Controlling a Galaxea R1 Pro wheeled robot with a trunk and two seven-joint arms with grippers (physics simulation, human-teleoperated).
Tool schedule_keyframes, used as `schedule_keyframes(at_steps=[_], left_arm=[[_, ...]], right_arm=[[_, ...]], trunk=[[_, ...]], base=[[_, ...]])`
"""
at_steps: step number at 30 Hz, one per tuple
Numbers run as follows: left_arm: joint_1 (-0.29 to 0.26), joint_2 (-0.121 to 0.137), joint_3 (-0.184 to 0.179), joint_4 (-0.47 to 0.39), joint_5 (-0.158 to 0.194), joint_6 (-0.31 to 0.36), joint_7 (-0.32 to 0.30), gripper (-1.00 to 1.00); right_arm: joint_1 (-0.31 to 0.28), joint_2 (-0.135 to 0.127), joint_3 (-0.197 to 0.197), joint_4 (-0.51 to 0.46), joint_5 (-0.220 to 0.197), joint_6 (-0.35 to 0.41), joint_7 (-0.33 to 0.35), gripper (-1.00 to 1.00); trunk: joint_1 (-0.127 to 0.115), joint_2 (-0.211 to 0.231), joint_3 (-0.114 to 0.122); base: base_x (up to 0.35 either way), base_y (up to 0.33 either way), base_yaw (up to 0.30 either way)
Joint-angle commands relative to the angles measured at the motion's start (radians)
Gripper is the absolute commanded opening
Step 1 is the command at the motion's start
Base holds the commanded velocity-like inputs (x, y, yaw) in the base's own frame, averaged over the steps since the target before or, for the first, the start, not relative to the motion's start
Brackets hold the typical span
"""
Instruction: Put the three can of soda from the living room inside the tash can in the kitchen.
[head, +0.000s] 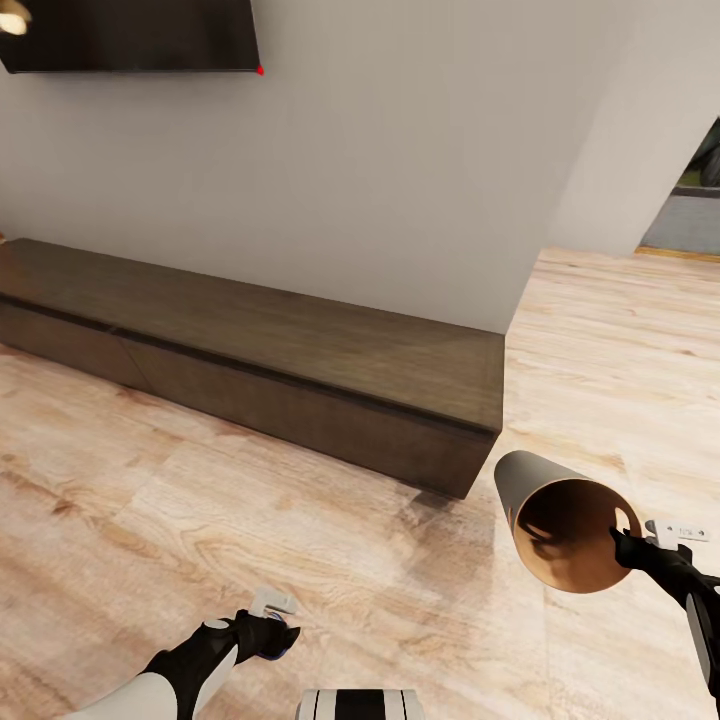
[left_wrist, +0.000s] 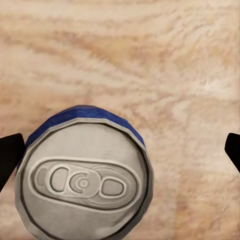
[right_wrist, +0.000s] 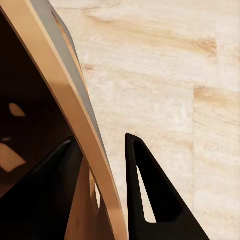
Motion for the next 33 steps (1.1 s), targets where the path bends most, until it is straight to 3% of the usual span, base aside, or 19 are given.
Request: schedule_keyframes(at_steps=[1,33], left_arm=[[0.000,0.000,0.000,0.000,0.000,0.000,0.000,1.00],[0.000,0.004,0.002,0.000,0.004,0.002,0.042,1.00]], right_arm=[[-0.001,0.000,-0.001,-0.001,-0.010,0.001,0.006,-1.00],[-0.001,0.000,-0.001,-0.001,-0.010,0.001,0.006,-1.00]], trunk=[[0.000,0.000,0.000],[0.000,0.000,0.000]], base=[[0.000,0.000,0.000],[0.000,0.000,0.000]])
